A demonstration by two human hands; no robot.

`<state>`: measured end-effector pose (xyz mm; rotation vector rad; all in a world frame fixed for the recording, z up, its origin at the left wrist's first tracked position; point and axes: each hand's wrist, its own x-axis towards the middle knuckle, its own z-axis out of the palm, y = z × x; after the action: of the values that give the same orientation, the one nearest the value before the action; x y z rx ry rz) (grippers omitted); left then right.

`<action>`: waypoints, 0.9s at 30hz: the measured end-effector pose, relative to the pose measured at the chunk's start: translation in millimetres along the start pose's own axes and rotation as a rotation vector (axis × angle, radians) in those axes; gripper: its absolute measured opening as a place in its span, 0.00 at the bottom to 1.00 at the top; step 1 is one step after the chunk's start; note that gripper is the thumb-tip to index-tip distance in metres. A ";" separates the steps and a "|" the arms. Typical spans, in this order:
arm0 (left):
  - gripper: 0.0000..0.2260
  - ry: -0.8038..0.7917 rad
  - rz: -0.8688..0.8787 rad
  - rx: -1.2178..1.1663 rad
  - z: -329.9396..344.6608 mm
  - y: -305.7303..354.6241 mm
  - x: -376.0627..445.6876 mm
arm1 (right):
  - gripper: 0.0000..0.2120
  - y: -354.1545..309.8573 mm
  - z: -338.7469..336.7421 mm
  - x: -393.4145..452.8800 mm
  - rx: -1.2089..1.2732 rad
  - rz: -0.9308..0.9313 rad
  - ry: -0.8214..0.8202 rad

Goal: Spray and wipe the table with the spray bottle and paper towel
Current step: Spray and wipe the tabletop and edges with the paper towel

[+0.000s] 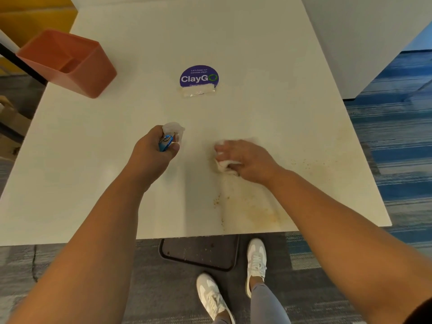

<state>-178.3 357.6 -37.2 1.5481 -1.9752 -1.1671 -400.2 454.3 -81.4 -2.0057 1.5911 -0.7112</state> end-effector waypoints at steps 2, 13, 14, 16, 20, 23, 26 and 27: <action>0.14 0.002 -0.001 0.005 -3.0 -1.1 -3.7 | 0.17 5.1 -0.1 -11.2 0.062 0.133 -0.120; 0.14 0.015 0.000 -0.011 -14.8 -17.0 -21.1 | 0.13 31.0 12.1 36.7 -0.243 0.233 0.075; 0.14 0.014 0.001 -0.016 -15.1 -17.7 -22.8 | 0.13 23.1 16.5 38.1 -0.226 0.173 0.033; 0.14 0.006 0.007 -0.023 -15.1 -16.9 -26.8 | 0.12 4.1 24.7 28.9 -0.228 0.045 -0.064; 0.14 0.002 0.016 -0.031 -15.8 -14.4 -32.3 | 0.07 -19.4 30.4 -14.7 -0.133 0.000 -0.199; 0.14 -0.001 0.024 -0.028 -15.7 -11.5 -37.9 | 0.14 -29.2 17.3 -34.5 0.112 0.142 -0.187; 0.14 0.012 0.011 -0.030 -11.5 -9.1 -47.0 | 0.18 -5.0 -1.1 -25.0 0.141 0.255 0.112; 0.14 0.018 0.004 -0.039 -10.3 -9.1 -50.2 | 0.17 8.9 -5.3 -19.4 0.080 0.249 0.176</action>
<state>-148.9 399.7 -28.6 1.5297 -1.9312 -1.1790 -413.8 471.1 -85.3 -1.6884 1.8417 -0.8572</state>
